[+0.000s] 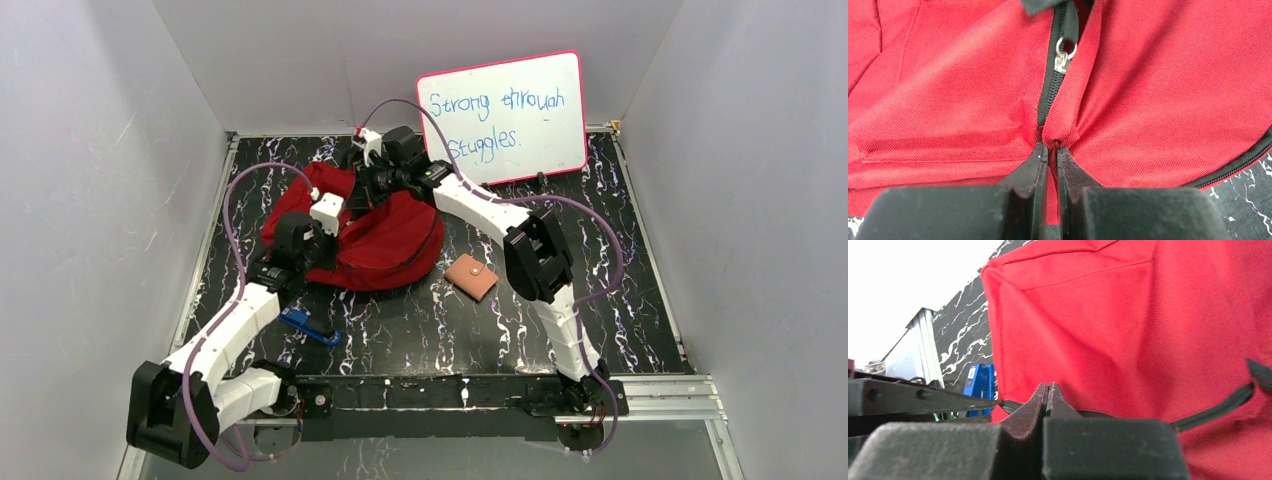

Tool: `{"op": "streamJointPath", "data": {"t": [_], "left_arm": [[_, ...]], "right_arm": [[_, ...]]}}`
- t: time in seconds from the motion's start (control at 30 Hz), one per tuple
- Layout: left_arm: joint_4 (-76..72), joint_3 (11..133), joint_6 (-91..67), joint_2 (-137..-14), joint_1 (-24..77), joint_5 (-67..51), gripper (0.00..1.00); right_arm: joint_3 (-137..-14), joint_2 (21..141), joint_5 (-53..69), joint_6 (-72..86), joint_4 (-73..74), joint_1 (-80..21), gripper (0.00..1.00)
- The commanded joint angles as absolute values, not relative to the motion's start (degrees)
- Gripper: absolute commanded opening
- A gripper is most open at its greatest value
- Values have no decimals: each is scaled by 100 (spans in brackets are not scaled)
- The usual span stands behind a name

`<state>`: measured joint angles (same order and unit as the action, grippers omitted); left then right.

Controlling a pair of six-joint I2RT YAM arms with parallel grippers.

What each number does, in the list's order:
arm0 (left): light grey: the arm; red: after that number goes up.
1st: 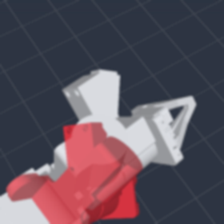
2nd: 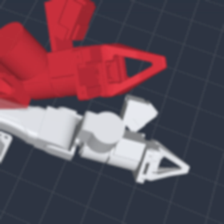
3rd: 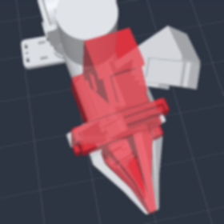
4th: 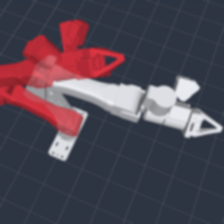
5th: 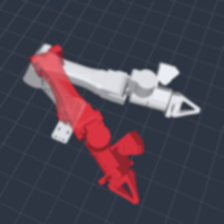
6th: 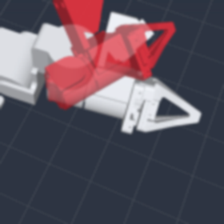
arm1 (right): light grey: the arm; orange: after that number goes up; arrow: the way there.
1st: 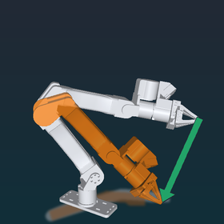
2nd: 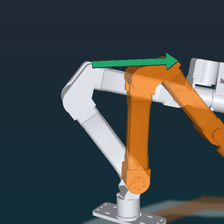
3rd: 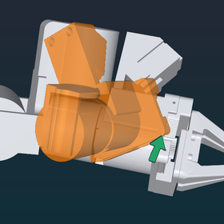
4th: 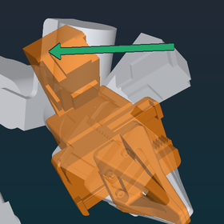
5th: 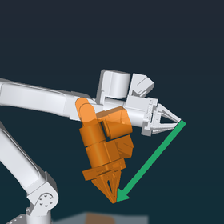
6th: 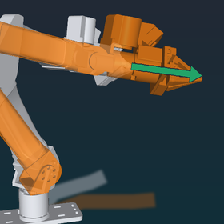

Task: Pack the student bag
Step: Zip the student bag at the center of the board.

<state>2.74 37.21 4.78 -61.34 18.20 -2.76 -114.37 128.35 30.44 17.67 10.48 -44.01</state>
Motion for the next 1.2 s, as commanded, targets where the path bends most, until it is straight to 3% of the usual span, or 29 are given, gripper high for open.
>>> {"op": "streamJointPath", "data": {"t": [0.0, 1.17], "left_arm": [[854, 3546, 413, -5697, 1795, -384, 0], [1983, 4051, 429, -4826, 1794, -247, 0]], "right_arm": [[-11638, 12487, 2413, 1662, 752, -4082, 0], [-12995, 14543, 1421, 1375, 177, -3268, 3]]}}
